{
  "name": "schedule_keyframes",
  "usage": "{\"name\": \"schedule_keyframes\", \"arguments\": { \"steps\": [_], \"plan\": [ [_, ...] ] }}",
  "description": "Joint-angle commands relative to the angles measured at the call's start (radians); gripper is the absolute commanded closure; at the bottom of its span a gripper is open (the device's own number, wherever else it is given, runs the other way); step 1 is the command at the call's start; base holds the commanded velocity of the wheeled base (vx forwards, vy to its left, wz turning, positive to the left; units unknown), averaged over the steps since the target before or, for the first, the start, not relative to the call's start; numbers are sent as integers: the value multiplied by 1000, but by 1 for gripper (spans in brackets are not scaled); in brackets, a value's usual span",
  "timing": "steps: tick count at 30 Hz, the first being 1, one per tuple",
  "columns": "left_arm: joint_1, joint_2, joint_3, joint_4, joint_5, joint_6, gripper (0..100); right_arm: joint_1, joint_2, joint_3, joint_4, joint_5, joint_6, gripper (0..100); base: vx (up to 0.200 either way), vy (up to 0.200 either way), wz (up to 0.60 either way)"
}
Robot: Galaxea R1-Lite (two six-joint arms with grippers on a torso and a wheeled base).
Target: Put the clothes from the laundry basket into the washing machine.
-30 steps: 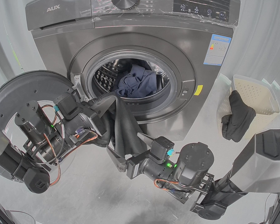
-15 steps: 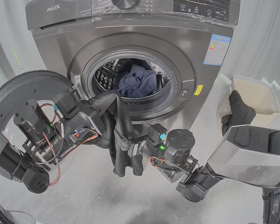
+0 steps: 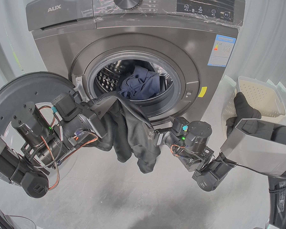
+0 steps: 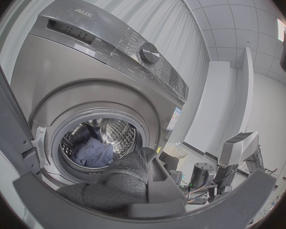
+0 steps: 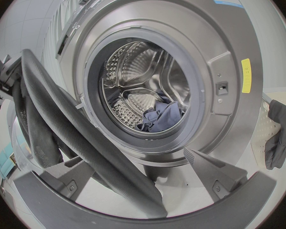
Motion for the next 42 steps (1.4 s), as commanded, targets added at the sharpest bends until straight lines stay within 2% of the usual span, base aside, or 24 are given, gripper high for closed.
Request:
{"name": "schedule_keyframes", "arguments": {
  "steps": [1,5,14,23,27,34,38,42],
  "plan": [
    [1,-3,3,0,0,0,100,-23,-11,3,1,0,0,0,0,0,0],
    [1,-4,3,0,-2,-3,100,-37,-11,-1,1,0,0,0,0,0,0],
    [-1,-4,28,0,-3,1,100,-126,-14,-19,4,-1,5,0,0,0,0],
    [-12,-3,115,0,-16,7,100,-110,-31,-10,-4,0,5,0,0,0,0],
    [-21,2,109,0,-14,3,100,-60,-31,18,-10,0,6,0,0,0,0],
    [-13,14,46,0,3,1,100,-11,-57,56,-13,-1,12,0,0,0,0],
    [-7,22,0,1,44,0,100,60,-131,147,-19,2,14,0,0,0,0],
    [-5,30,-12,1,58,1,100,141,-181,220,-25,2,22,0,0,0,0]
  ]
}}
